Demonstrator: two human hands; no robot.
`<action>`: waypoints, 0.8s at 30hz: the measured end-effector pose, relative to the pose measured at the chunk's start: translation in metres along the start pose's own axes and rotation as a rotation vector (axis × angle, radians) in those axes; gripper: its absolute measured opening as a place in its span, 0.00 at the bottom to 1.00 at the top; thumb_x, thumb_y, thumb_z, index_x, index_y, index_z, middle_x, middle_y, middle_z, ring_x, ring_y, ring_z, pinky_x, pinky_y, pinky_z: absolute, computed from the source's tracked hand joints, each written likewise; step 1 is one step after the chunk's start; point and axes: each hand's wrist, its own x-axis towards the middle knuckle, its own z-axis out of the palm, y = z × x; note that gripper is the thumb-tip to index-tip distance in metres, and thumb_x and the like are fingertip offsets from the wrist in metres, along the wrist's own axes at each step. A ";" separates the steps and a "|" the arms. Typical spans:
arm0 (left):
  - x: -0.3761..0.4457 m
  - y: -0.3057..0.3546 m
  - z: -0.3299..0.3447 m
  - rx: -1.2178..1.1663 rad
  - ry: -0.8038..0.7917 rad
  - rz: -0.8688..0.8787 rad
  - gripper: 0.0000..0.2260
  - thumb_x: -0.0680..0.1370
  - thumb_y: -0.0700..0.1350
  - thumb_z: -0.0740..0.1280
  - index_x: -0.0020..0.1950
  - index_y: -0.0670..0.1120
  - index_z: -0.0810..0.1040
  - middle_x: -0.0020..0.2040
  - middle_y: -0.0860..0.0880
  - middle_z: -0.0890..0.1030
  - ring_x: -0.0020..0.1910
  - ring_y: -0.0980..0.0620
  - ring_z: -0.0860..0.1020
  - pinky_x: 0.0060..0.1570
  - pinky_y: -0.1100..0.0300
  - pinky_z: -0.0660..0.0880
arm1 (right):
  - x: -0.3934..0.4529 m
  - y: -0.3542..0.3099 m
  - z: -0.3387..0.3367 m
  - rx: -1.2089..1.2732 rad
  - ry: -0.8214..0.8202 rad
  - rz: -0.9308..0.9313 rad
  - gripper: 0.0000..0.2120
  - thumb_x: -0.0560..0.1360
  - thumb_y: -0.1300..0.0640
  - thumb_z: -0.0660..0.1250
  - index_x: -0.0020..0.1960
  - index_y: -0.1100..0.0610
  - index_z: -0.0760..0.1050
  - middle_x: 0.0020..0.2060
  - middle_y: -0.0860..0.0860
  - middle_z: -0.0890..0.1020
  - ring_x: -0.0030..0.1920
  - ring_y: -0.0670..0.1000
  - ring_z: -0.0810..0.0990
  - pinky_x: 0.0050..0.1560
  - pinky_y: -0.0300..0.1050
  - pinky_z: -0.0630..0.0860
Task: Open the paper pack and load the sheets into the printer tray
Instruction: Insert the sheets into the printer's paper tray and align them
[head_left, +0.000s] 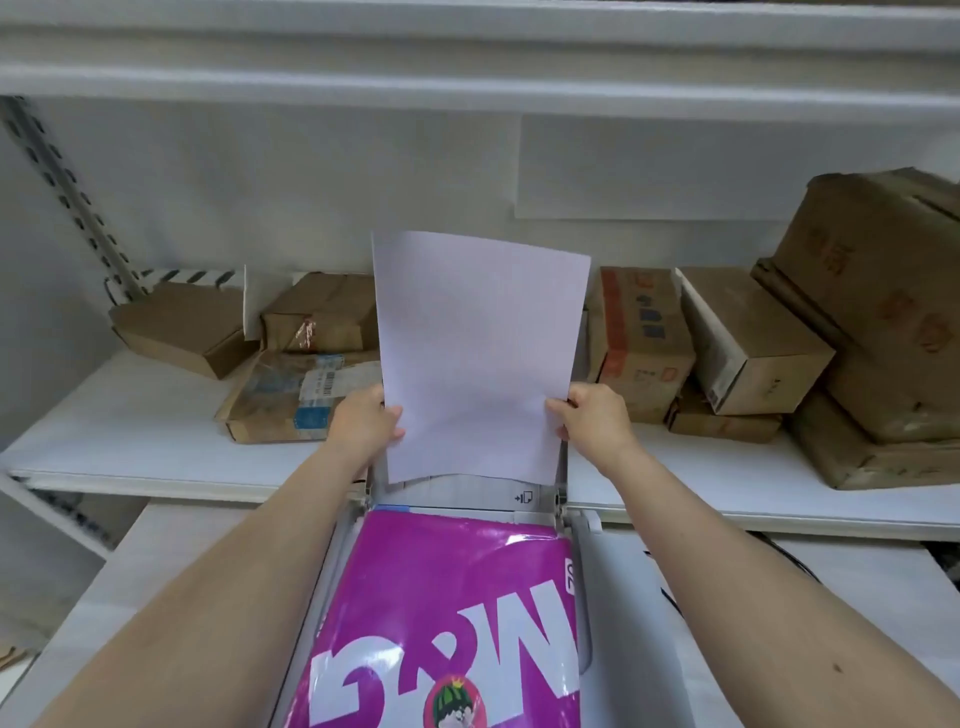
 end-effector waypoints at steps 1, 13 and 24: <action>0.001 -0.003 -0.001 -0.019 -0.009 -0.012 0.10 0.77 0.36 0.61 0.56 0.41 0.78 0.51 0.43 0.80 0.45 0.47 0.80 0.58 0.45 0.78 | 0.001 0.001 0.002 -0.006 -0.015 0.007 0.13 0.75 0.59 0.65 0.32 0.60 0.75 0.33 0.58 0.81 0.37 0.60 0.82 0.40 0.50 0.78; 0.022 -0.037 0.014 -0.138 -0.104 -0.065 0.09 0.78 0.36 0.62 0.55 0.42 0.78 0.58 0.44 0.80 0.48 0.50 0.79 0.60 0.49 0.78 | 0.012 0.024 0.022 0.018 -0.089 0.111 0.13 0.74 0.59 0.66 0.39 0.70 0.75 0.39 0.61 0.82 0.34 0.56 0.79 0.43 0.54 0.79; 0.027 -0.049 0.013 -0.169 -0.137 -0.071 0.09 0.78 0.35 0.61 0.56 0.40 0.77 0.59 0.44 0.78 0.45 0.51 0.78 0.57 0.54 0.79 | 0.017 0.025 0.027 0.077 -0.144 0.140 0.13 0.76 0.59 0.67 0.33 0.61 0.73 0.37 0.55 0.79 0.31 0.50 0.77 0.48 0.62 0.81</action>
